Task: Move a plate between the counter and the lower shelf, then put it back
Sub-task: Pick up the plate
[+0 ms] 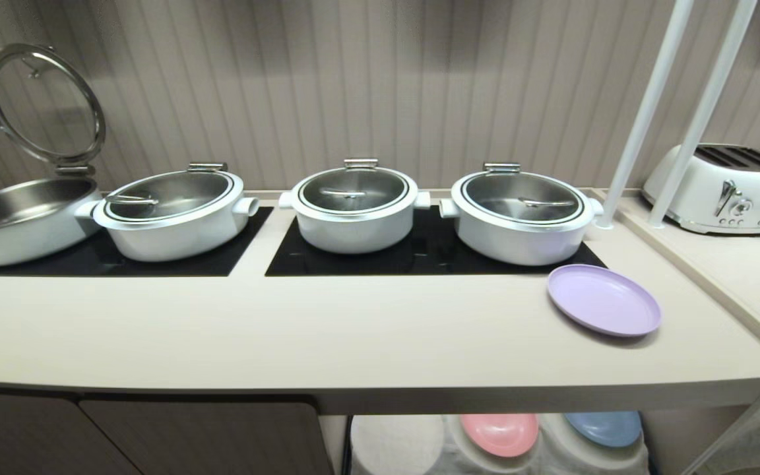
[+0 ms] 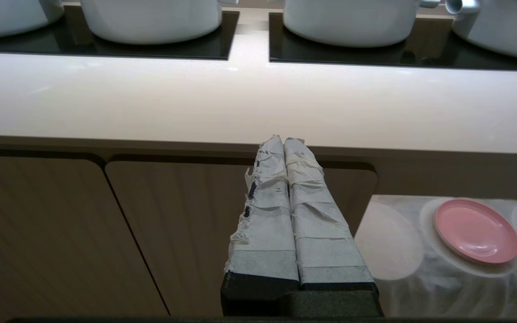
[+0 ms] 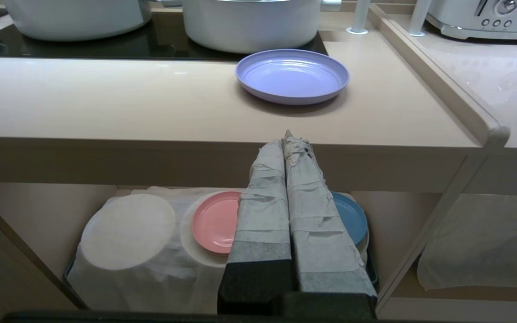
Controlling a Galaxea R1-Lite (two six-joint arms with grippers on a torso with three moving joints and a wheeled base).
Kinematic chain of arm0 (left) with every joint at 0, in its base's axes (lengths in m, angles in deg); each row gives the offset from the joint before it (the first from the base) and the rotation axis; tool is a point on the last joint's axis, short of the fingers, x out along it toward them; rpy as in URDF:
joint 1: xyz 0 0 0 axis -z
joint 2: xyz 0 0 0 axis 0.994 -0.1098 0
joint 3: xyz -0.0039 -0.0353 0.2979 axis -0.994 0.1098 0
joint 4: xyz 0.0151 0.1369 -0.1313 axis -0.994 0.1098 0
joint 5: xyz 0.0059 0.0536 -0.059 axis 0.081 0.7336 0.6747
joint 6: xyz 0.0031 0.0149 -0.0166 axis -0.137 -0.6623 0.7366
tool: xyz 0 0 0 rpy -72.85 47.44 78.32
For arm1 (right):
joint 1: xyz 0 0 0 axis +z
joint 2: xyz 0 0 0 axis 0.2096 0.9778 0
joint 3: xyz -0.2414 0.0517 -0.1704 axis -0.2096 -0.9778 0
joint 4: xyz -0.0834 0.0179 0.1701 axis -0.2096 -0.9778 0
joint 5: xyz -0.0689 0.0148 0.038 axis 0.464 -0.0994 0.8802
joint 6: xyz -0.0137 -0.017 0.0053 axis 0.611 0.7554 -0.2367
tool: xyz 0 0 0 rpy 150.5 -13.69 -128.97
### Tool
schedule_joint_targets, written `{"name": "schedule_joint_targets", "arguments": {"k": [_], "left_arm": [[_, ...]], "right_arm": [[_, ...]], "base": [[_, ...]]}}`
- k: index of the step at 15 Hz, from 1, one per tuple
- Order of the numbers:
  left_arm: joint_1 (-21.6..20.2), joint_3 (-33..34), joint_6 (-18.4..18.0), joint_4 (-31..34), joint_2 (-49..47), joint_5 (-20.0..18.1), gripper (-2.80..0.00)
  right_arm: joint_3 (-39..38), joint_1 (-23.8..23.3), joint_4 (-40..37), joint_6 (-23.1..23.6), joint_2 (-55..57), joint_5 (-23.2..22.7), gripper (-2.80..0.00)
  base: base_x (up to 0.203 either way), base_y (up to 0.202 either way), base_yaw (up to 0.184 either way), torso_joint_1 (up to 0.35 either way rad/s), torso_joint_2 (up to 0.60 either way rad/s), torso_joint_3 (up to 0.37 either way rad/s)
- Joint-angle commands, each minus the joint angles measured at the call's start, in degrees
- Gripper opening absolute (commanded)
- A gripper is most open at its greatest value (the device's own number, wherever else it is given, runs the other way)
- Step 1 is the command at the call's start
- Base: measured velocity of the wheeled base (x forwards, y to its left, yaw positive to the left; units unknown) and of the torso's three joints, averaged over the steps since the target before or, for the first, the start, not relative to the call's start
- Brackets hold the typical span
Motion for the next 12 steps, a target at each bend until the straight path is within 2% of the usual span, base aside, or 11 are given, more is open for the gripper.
{"name": "schedule_joint_targets", "arguments": {"k": [1, 8, 12], "left_arm": [[0.02, 0.00, 0.03, 0.00, -0.04, 0.03, -2.80], [-0.06, 0.00, 0.12, 0.00, -0.04, 0.03, -2.80], [-0.02, 0.00, 0.12, 0.00, -0.04, 0.03, -2.80]], "right_arm": [[0.00, 0.00, 0.01, 0.02, 0.07, -0.03, -2.80], [0.00, 0.00, 0.01, 0.02, 0.07, -0.03, -2.80], [0.00, 0.00, 0.01, 0.02, 0.07, -0.03, -2.80]], "base": [[0.000, -0.194, 0.001, 0.004, 0.01, 0.002], [0.000, -0.186, 0.000, 0.004, 0.00, 0.003], [0.000, -0.023, 0.001, 0.001, 0.00, 0.002]]}}
